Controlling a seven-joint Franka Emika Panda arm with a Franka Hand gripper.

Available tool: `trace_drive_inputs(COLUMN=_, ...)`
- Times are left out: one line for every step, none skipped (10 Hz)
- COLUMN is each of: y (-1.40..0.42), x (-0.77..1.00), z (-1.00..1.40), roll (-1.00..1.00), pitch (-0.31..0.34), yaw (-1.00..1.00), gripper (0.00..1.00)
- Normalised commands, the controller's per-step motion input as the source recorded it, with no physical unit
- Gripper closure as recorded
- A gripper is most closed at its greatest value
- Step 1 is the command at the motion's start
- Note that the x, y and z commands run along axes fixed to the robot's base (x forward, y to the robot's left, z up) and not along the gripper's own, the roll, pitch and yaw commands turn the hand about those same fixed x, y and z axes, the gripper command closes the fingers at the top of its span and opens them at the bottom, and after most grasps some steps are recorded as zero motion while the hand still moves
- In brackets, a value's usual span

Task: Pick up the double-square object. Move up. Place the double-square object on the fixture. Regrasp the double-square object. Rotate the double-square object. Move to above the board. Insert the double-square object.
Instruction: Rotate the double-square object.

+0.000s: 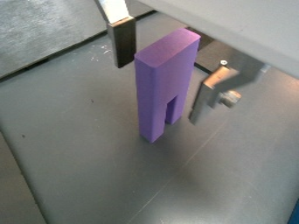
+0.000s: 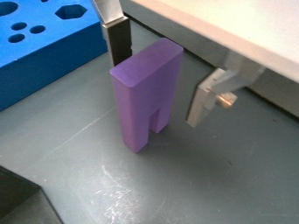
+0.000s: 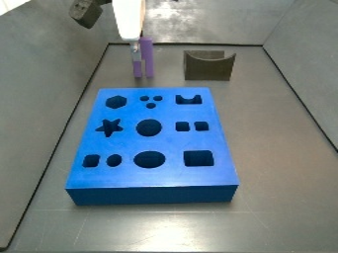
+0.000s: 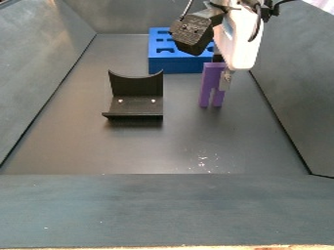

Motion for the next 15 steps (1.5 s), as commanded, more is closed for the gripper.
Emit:
trace_drive_inputs(y=0.00, x=-0.01, z=1.00, roll=0.00, pitch=0.011, yaw=0.00, gripper=0.00)
trace_drive_inputs(y=0.00, x=-0.03, z=0.98, roll=-0.01, pitch=0.034, yaw=0.00, gripper=0.00)
trace_drive_inputs(y=-0.01, x=-0.03, z=0.86, roll=-0.01, pitch=0.043, yaw=0.00, gripper=0.00)
trace_drive_inputs(y=0.00, x=-0.02, z=0.67, roll=-0.02, pitch=0.046, yaw=0.00, gripper=0.00)
trace_drive_inputs(y=0.00, x=-0.02, z=0.51, roll=-0.02, pitch=0.044, yaw=0.00, gripper=0.00)
trace_drive_inputs(y=-0.01, x=-0.02, z=0.40, roll=-0.03, pitch=0.046, yaw=0.00, gripper=0.00)
trace_drive_inputs(y=0.00, x=0.00, z=0.00, roll=0.00, pitch=0.000, yaw=1.00, gripper=0.00)
trace_drive_inputs(y=0.00, x=0.01, z=-0.09, roll=0.00, pitch=-0.001, yaw=1.00, gripper=0.00)
trace_drive_inputs(y=0.00, x=0.04, z=-0.10, roll=0.00, pitch=-0.004, yaw=1.00, gripper=0.00)
trace_drive_inputs(y=0.00, x=0.04, z=-0.07, roll=0.00, pitch=-0.007, yaw=1.00, gripper=0.00)
trace_drive_inputs(y=0.00, x=0.05, z=-0.05, roll=0.00, pitch=-0.009, yaw=1.00, gripper=0.00)
trace_drive_inputs(y=0.00, x=0.04, z=-0.05, roll=0.00, pitch=-0.009, yaw=1.00, gripper=0.00)
trace_drive_inputs(y=0.00, x=0.05, z=-0.04, roll=0.00, pitch=-0.010, yaw=1.00, gripper=0.00)
trace_drive_inputs(y=0.00, x=0.05, z=-0.04, roll=0.00, pitch=-0.011, yaw=1.00, gripper=0.00)
trace_drive_inputs(y=0.00, x=0.05, z=-0.04, roll=0.00, pitch=-0.012, yaw=1.00, gripper=0.00)
